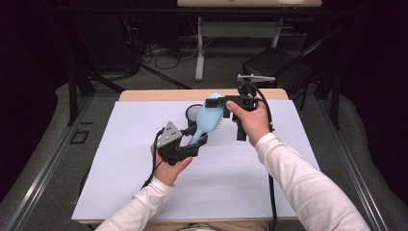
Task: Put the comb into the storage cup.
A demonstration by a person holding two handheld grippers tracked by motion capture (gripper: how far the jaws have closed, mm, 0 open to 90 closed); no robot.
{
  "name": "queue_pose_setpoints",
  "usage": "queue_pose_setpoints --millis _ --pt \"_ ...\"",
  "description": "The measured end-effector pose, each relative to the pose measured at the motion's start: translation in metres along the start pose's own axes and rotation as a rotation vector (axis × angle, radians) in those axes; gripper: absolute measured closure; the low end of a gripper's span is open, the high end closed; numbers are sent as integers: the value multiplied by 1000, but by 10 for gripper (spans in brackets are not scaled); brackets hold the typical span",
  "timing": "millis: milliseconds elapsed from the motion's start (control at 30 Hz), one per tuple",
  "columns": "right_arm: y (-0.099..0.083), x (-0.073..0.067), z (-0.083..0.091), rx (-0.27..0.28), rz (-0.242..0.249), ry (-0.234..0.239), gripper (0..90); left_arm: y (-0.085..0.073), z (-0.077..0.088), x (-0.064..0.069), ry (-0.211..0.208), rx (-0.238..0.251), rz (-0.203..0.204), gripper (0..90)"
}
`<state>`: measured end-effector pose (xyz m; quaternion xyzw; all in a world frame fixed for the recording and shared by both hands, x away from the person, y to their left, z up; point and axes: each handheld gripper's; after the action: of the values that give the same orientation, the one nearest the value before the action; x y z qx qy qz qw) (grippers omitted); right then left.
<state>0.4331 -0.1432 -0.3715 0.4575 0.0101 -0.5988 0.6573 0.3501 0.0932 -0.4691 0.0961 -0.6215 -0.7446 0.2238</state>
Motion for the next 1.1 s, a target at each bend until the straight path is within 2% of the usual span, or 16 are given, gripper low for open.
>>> queue_pose_setpoints --millis 133,367,467,667,800,933,1100 --pt "1 2 1 3 -4 -10 503 0 0 0 5 4 -8 404" --pt "3 7 3 12 -7 -21 503 0 -1 -1 16 21 -59 377" --pt "4 9 4 18 -11 -24 503 1 -1 0 36 18 -71 376" --pt "6 14 6 22 -7 -41 503 1 -1 0 29 26 -72 374" --pt "7 16 7 27 -10 -45 503 1 -1 -2 13 24 -52 354" --pt "7 17 8 32 -19 -46 503 1 -1 -3 2 23 -38 316" --pt "8 18 9 35 -21 -51 503 0 -2 -3 13 27 -37 247"
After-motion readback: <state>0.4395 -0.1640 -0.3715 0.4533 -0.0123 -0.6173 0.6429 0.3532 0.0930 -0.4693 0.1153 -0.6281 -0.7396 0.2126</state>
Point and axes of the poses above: each handheld gripper's, and its own axes: z roughly backward along the jaws, y roughly out of its top, x roughly to its right, and after that the axes turned 13 degrees about -y, right-handed
